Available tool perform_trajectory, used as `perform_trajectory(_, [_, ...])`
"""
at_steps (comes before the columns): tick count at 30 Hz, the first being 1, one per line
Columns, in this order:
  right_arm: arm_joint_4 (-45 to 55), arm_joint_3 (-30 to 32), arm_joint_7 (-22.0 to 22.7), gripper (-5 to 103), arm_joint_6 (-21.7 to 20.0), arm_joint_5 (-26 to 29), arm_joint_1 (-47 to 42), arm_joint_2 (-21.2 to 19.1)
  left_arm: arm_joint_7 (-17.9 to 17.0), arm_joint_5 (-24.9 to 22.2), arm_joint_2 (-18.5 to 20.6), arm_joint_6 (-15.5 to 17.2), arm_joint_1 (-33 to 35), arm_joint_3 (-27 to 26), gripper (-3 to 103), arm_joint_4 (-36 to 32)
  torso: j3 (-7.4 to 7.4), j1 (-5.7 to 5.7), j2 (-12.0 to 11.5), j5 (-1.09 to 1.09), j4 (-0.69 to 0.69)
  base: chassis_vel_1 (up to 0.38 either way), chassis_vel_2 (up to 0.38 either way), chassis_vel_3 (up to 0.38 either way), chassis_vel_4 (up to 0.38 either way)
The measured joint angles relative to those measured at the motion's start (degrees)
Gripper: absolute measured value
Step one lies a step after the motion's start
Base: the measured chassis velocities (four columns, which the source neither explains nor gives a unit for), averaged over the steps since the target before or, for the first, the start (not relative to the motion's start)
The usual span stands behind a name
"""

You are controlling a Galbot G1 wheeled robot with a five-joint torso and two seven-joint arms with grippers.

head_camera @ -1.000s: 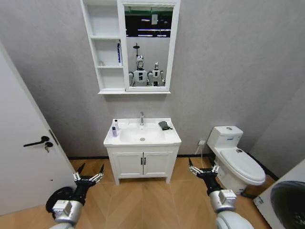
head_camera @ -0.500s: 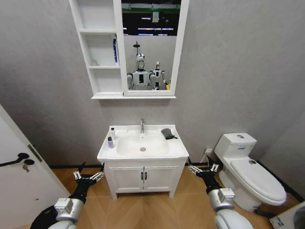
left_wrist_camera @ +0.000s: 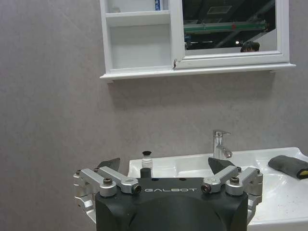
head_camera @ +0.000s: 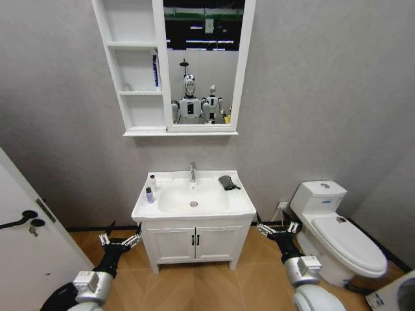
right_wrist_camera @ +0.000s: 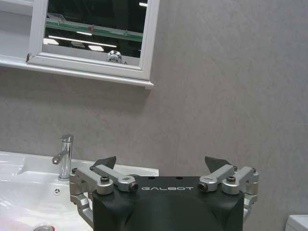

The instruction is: Move facial cleanser and shampoo from washbasin to cabinet, then wipe washbasin with towel.

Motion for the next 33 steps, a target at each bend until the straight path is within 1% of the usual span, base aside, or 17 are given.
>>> perform_trajectory(10, [-0.08, -0.33, -0.19, 100, -0.16, -0.57, 0.11, 0.38, 0.01, -0.86, 0.46, -0.23, -0.16, -0.37, 100, 0.60, -0.01, -0.01, 0.01, -0.01, 0.00, -0.078, 0.070, 0.083, -0.072])
perform_trajectory(17, [-0.35, -0.56, -0.19, 100, -0.12, -0.83, -0.01, 0.53, 0.01, -1.60, 0.77, -0.33, -0.67, -0.46, 100, 1.02, 0.01, 0.02, -0.02, 0.01, 0.00, -0.168, 0.163, 0.180, -0.177])
perform_trajectory(21, [-0.62, -0.65, -0.04, 100, -0.06, -0.80, 0.28, 0.50, -0.59, -1.40, 0.64, -0.82, -1.01, -0.28, 100, 1.68, 0.03, 0.10, -0.04, 0.01, 0.01, -0.169, 0.122, 0.112, -0.127])
perform_trajectory(23, [-2.48, -0.63, 0.91, 100, -0.24, -0.07, 2.40, -0.36, -2.17, 0.12, 0.37, -1.44, -2.27, 1.23, 100, 3.83, 0.02, 0.05, -0.04, 0.00, -0.01, -0.049, 0.018, 0.014, -0.002])
perform_trajectory(26, [-3.82, -0.57, 1.29, 100, -0.57, 0.40, 4.24, -0.92, -2.96, 1.09, 0.28, -1.63, -3.32, 2.10, 100, 5.40, 0.01, 0.01, -0.02, 0.00, 0.00, 0.026, -0.003, -0.037, 0.009])
perform_trajectory(28, [-6.24, -0.75, 1.84, 100, -1.39, 1.43, 7.13, -1.98, -4.04, 2.63, 0.29, -2.32, -5.22, 3.32, 100, 8.21, -0.01, -0.04, 0.00, 0.00, 0.00, 0.061, -0.037, -0.052, 0.027])
perform_trajectory(29, [-6.24, -0.75, 1.84, 100, -1.39, 1.43, 7.13, -1.98, -4.04, 2.63, 0.29, -2.32, -5.22, 3.32, 100, 8.21, -0.01, -0.04, 0.00, 0.00, 0.00, 0.067, -0.037, -0.048, 0.027])
perform_trajectory(33, [-9.69, -1.19, 1.86, 100, -1.83, 2.62, 10.58, -3.32, -4.58, 3.51, 0.45, -2.45, -8.02, 5.76, 100, 12.22, 0.00, -0.04, 0.00, 0.02, 0.01, 0.017, -0.012, -0.011, 0.015])
